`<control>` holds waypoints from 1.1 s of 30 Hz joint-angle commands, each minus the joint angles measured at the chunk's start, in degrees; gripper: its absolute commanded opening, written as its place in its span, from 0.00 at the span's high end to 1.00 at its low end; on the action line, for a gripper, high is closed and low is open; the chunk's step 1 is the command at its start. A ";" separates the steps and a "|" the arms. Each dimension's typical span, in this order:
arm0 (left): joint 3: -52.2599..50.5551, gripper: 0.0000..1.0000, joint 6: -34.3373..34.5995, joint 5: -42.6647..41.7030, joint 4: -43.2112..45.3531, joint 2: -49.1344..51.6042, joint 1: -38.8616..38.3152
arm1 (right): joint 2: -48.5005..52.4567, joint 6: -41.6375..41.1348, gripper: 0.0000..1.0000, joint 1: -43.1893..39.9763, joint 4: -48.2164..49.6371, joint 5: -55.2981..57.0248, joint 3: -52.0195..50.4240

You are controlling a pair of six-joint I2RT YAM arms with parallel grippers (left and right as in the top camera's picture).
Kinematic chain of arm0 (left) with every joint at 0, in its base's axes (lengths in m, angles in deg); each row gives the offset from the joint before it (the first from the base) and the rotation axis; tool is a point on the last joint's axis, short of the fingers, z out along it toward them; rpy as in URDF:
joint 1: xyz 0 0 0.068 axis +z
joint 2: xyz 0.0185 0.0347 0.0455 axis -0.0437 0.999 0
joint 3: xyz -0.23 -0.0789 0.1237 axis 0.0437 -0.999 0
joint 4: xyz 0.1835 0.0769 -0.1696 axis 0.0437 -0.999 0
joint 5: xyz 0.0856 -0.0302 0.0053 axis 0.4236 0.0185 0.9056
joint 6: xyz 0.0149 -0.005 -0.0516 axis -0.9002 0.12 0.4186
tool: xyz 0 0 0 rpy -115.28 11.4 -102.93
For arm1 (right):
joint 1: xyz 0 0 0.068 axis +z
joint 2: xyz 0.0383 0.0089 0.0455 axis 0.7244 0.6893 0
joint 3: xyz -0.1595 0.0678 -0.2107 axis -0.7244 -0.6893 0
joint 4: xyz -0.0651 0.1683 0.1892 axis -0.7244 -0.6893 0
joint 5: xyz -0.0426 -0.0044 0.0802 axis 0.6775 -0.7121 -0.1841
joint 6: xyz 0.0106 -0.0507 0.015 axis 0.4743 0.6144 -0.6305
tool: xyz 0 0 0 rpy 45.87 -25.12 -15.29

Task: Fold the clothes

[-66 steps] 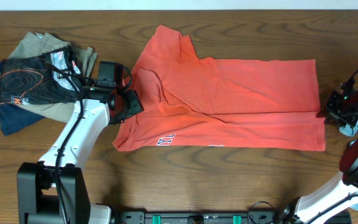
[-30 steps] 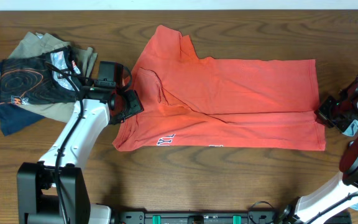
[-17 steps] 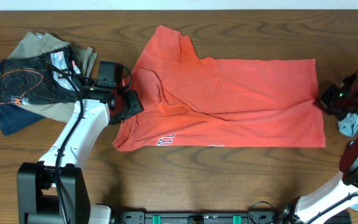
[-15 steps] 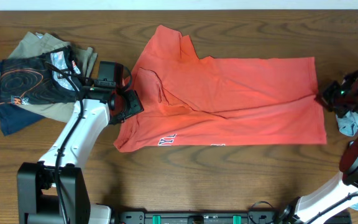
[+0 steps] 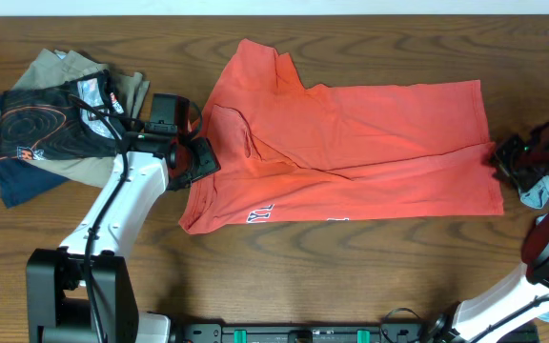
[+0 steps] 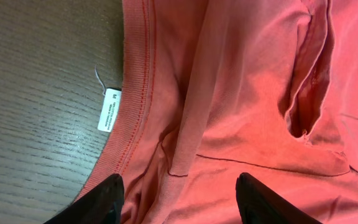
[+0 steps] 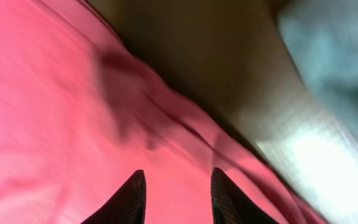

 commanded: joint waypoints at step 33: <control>-10.91 0.75 -2.36 5.49 1.07 11.93 0.17 | -1.51 14.40 0.96 -1.46 -8.72 11.45 -9.79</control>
